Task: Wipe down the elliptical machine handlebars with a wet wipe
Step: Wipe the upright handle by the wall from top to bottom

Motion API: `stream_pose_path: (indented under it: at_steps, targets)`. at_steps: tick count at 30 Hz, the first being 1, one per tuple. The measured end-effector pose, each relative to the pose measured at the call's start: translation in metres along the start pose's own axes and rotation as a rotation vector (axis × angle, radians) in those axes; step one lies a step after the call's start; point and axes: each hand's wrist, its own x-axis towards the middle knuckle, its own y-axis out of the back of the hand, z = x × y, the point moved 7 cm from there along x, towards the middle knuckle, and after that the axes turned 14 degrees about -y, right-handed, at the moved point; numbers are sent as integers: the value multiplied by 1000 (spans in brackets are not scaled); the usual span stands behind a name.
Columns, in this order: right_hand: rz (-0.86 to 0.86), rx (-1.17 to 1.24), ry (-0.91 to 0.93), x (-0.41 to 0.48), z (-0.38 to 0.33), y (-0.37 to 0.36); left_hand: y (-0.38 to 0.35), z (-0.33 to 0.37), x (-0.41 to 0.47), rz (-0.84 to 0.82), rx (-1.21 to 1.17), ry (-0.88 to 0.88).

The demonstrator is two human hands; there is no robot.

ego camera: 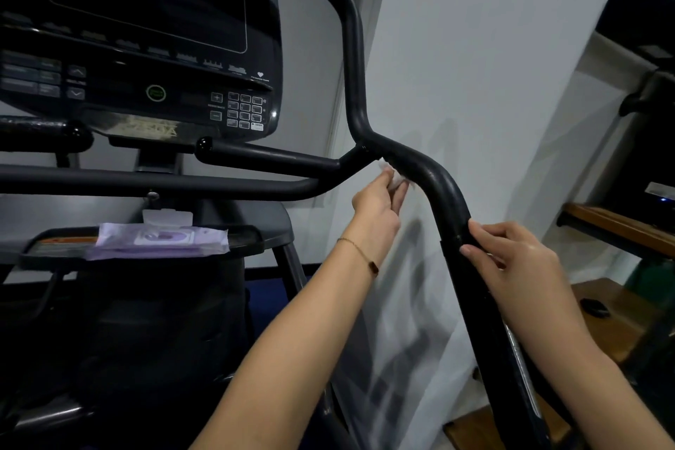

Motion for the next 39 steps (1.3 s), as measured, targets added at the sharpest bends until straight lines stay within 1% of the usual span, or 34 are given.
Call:
stream_pose_path:
  at_steps: [2, 4, 7, 12, 16, 19, 21, 24, 27, 28, 30, 32, 34, 35, 37, 39]
  targets:
    - [-3, 3, 2, 0, 1, -1, 0, -8, -4, -25, 18, 42]
    - [-1, 17, 2, 0, 1, 0, -2, -8, -3, -31, -8, 41]
    - [-4, 18, 4, 1, 1, -1, -3, -1, 6, 26, -83, 21]
    - [7, 26, 2, -1, 2, 0, -2, -5, -2, -14, -36, 49]
    - [1, 23, 8, 0, 1, 0, -3, 5, 2, 62, -71, 3]
    - [3, 26, 9, -2, 2, -1, -1, -2, -8, -2, 14, -17]
    - [7, 37, 8, -2, 1, 0, 1, 1, -8, 4, 74, -116]
    - [1, 42, -1, -2, 1, -1, 2, 21, 0, 40, 195, -397]
    - [13, 43, -11, -3, 1, 0, -2, 34, -5, -65, 362, -642]
    - [18, 44, -11, -3, 1, 0, 0, 31, -8, -108, 413, -683]
    - [19, 39, -16, -3, 2, -1, 3, 20, -18, -182, 440, -681]
    - [15, 39, -19, -2, 2, -1, 2, 14, -28, -201, 433, -704]
    - [12, 38, -8, -2, 1, -1, -3, 23, -36, -221, 514, -827]
    - [11, 37, -5, -2, 1, -1, -8, 30, -42, -279, 591, -919]
    - [10, 28, -7, -3, 1, -1, -17, 37, -57, -470, 770, -1119]
    - [17, 20, -7, -3, 1, -1, -16, 35, -68, -635, 889, -1244]
